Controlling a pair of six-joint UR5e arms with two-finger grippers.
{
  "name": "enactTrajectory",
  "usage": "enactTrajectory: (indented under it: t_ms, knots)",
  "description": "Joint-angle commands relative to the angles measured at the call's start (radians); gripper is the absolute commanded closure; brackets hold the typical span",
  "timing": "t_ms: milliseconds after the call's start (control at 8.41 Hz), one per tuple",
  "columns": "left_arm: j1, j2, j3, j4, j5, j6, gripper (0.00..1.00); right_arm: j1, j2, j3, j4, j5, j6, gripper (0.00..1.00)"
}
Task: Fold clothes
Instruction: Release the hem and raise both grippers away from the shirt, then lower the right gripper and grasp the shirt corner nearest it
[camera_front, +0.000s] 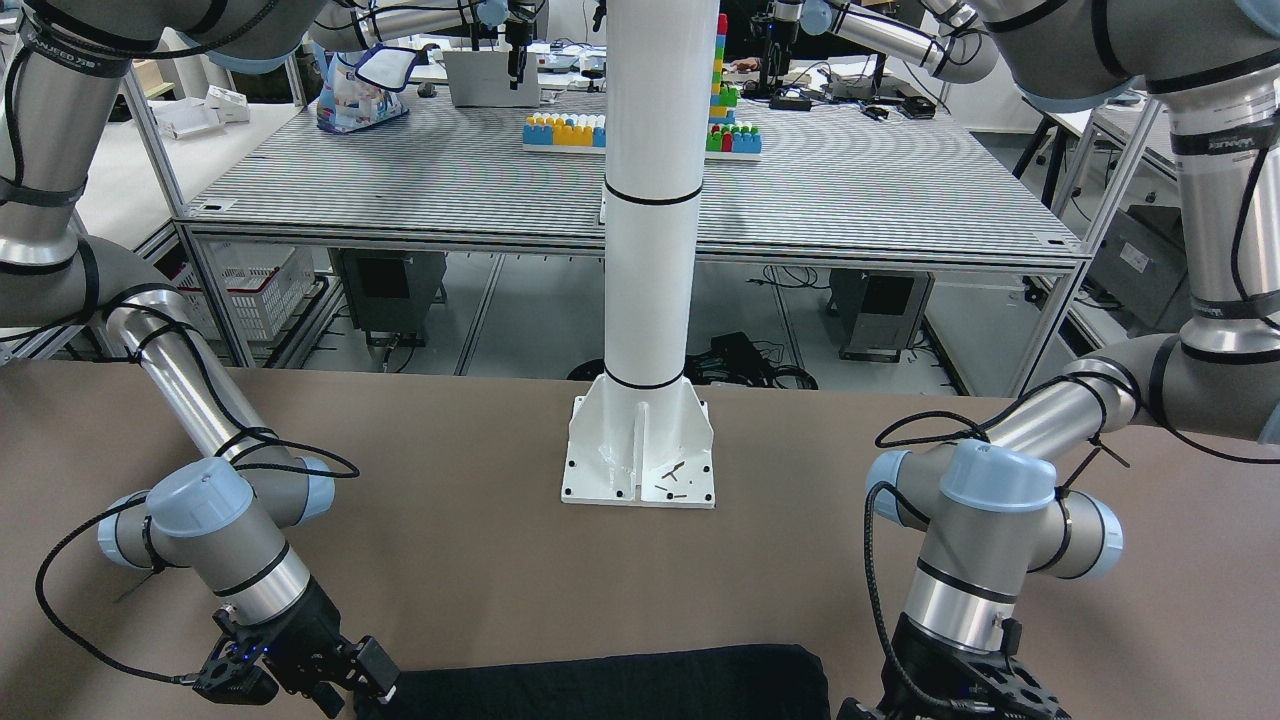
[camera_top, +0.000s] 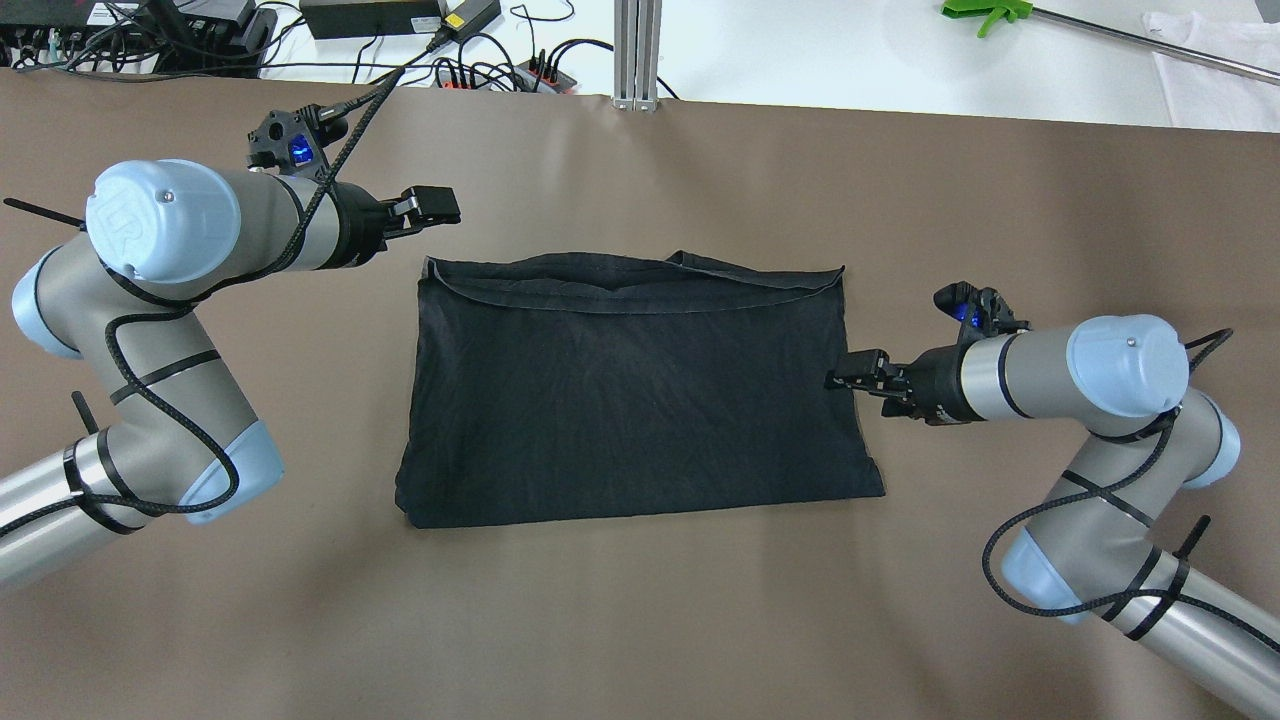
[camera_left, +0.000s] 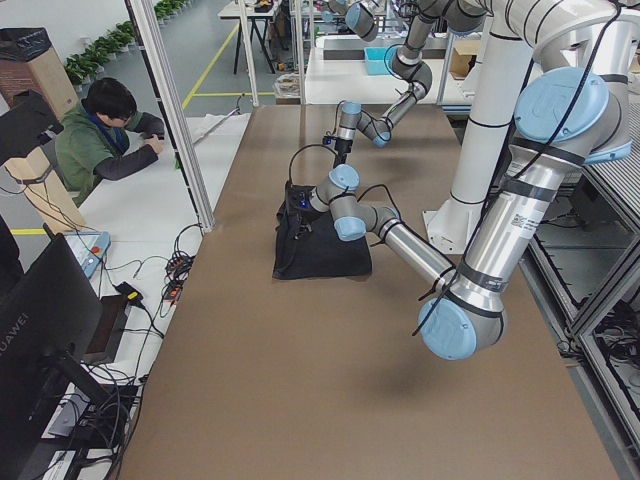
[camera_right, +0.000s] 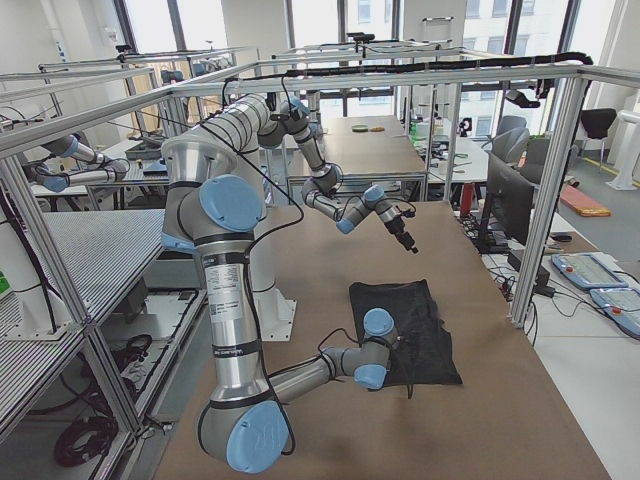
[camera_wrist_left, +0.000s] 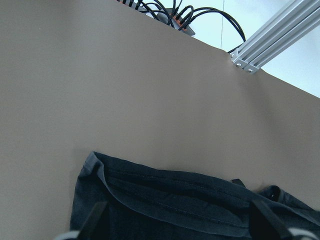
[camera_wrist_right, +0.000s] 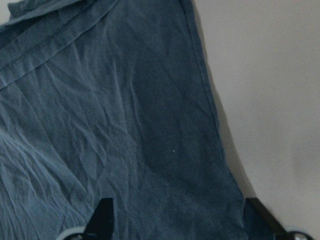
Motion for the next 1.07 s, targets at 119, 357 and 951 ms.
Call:
enactTrajectory:
  t_ms: [119,357,951]
  knots:
    - [0.0,0.004,-0.007,0.0,0.026,0.0,0.0,-0.023,-0.034,-0.006,0.005,0.0,0.005,0.06]
    - [0.0,0.006,-0.007,0.0,0.027,0.0,0.0,-0.043,-0.045,-0.008,0.005,-0.005,0.005,0.06]
    - [0.001,0.007,-0.007,0.0,0.041,0.0,0.0,-0.09,-0.065,-0.011,0.025,-0.012,-0.006,0.06]
